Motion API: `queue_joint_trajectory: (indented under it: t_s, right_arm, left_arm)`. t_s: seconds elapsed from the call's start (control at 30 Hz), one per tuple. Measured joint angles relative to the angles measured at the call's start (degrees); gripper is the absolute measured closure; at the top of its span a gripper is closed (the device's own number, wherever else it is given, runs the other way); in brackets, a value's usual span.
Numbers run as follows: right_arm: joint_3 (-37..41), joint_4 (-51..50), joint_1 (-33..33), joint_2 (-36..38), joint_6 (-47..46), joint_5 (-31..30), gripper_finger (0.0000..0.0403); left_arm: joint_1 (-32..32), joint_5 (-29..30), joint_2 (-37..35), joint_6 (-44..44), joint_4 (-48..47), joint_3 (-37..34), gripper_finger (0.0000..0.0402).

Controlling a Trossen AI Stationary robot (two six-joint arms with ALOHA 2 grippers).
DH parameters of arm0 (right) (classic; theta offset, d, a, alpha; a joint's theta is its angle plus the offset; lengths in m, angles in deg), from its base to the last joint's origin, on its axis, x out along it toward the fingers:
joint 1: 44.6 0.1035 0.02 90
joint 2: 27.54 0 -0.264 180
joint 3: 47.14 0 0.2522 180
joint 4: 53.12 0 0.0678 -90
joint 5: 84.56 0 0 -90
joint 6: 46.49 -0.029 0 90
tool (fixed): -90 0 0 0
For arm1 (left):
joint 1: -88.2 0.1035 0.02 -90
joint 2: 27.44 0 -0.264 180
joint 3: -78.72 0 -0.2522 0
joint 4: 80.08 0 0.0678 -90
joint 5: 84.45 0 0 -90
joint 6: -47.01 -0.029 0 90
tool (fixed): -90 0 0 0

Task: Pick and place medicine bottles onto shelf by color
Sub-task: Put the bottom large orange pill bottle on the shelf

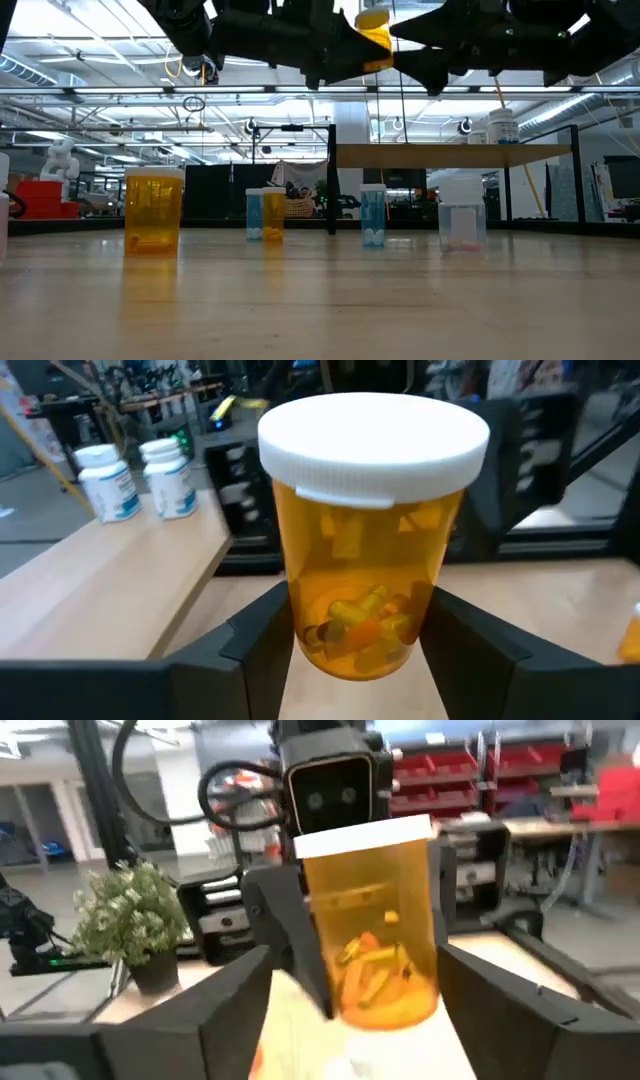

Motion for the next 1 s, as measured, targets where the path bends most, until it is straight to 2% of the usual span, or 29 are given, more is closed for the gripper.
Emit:
queue_joint_trajectory:
  t_s: [0.23, 0.43, 0.6, 0.8, 1.0]
  right_arm:
    - [-1.67, -20.14, 0.44, 9.93, -0.64, -5.17, 0.0113]
    - [-16.98, -49.01, 2.54, 11.89, 2.37, -14.40, 0.0113]
    - [-32.48, -67.49, 2.66, 7.01, 2.05, -14.98, 0.0112]
    - [-49.77, -82.22, 2.64, -5.44, 4.29, -13.10, 0.0112]
    - [-60.69, -93.46, 2.66, -16.58, 7.13, -11.79, 0.0112]
  left_arm:
    - [0.82, 0.71, -0.02, -0.97, -4.55, 0.00, 0.0207]
    - [0.73, 0.41, -0.02, -1.97, -6.94, -0.01, 0.0215]
    - [0.75, 0.36, -0.02, -1.95, -7.01, -0.07, 0.0202]
    - [0.73, 0.24, -0.02, -2.10, -7.30, -0.09, 0.0213]
    - [0.71, 0.23, -0.02, -2.43, -7.67, -0.13, 0.0211]
